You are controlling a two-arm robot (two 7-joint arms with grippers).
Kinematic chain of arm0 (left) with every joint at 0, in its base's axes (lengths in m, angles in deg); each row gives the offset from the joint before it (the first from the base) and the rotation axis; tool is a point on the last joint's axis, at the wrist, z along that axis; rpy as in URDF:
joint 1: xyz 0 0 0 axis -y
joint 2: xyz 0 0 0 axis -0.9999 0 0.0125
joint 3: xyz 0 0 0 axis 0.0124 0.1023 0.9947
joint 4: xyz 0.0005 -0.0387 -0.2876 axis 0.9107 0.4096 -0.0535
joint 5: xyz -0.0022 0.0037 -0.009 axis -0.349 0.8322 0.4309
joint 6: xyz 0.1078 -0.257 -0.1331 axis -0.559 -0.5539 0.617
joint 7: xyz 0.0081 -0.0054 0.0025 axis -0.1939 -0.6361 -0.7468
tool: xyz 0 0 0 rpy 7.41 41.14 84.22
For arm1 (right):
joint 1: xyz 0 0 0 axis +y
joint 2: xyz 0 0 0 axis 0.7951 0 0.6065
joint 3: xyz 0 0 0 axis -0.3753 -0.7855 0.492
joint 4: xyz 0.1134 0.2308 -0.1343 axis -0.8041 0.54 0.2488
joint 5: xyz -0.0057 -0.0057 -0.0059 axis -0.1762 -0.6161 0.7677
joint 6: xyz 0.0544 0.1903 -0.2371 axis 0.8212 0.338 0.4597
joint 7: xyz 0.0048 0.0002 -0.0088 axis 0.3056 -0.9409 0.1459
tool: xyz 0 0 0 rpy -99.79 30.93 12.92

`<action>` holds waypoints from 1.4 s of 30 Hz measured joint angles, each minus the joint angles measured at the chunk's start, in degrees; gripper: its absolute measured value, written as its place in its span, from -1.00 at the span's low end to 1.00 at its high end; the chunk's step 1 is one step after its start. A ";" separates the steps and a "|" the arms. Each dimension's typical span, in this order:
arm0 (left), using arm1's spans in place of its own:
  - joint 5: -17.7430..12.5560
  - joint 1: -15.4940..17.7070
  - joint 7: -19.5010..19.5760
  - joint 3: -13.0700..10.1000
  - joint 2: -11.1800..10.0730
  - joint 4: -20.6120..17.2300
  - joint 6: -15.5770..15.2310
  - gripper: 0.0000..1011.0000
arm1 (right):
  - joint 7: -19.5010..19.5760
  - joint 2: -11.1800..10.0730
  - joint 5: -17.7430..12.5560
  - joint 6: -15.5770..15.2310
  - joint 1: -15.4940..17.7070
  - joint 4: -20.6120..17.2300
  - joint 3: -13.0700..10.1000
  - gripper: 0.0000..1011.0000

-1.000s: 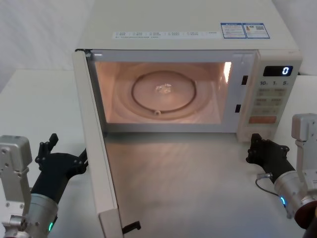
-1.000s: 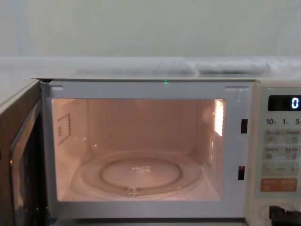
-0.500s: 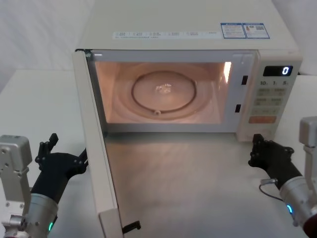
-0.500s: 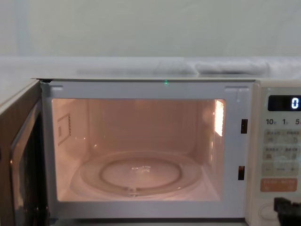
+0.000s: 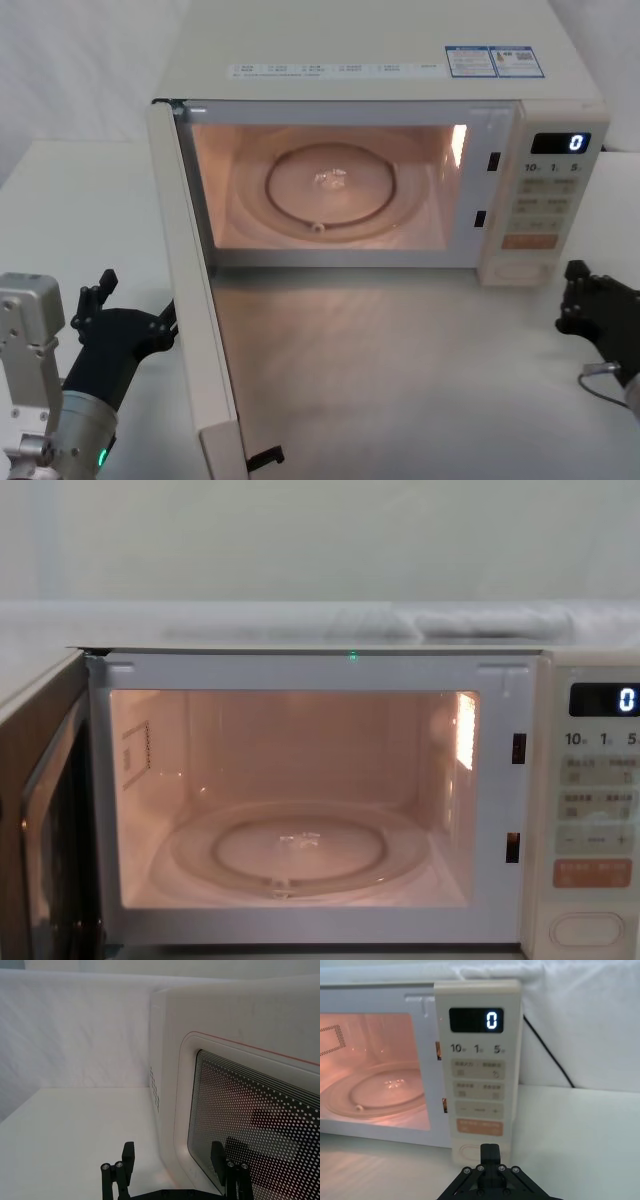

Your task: Press the button to open the microwave door with one hand; close the microwave door with the other hand.

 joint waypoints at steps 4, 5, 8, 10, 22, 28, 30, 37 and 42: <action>0.00 0.00 0.00 0.00 -0.01 0.00 0.00 0.98 | -0.96 -1.27 -0.49 0.08 0.50 -1.11 -0.98 -1.00; 0.00 0.00 0.00 0.00 -0.01 0.00 0.00 0.98 | -1.33 -1.78 -0.69 -0.04 0.63 -1.46 -1.39 -1.00; 0.00 0.00 0.00 0.00 -0.01 0.00 0.00 0.98 | -1.76 -2.43 -1.01 -0.34 0.73 -1.78 -1.91 -1.00; 0.00 0.00 0.00 0.00 -0.01 0.00 0.00 0.98 | -2.15 -2.96 -1.42 -0.66 0.73 -1.86 -2.34 -1.00; 0.00 0.00 0.00 0.00 0.00 0.00 0.00 0.98 | -3.27 -4.98 -3.21 -1.44 0.22 -1.69 -3.68 -1.00; 0.00 0.00 0.00 0.00 -0.01 0.00 0.00 0.98 | -3.24 -5.11 -3.21 -1.30 0.16 -1.85 -3.70 -1.00; 0.00 0.00 0.00 0.00 -0.01 0.00 0.00 0.98 | -3.24 -5.10 -3.21 -1.30 0.16 -1.85 -3.70 -1.00; 0.00 0.00 0.00 0.00 -0.01 0.00 0.00 0.98 | -3.22 -5.07 -3.23 -1.30 0.18 -1.85 -3.70 -0.93; 0.00 0.00 -0.01 0.00 0.00 0.00 0.00 0.98 | -3.21 -5.04 -3.24 -1.30 0.18 -1.85 -3.70 -0.65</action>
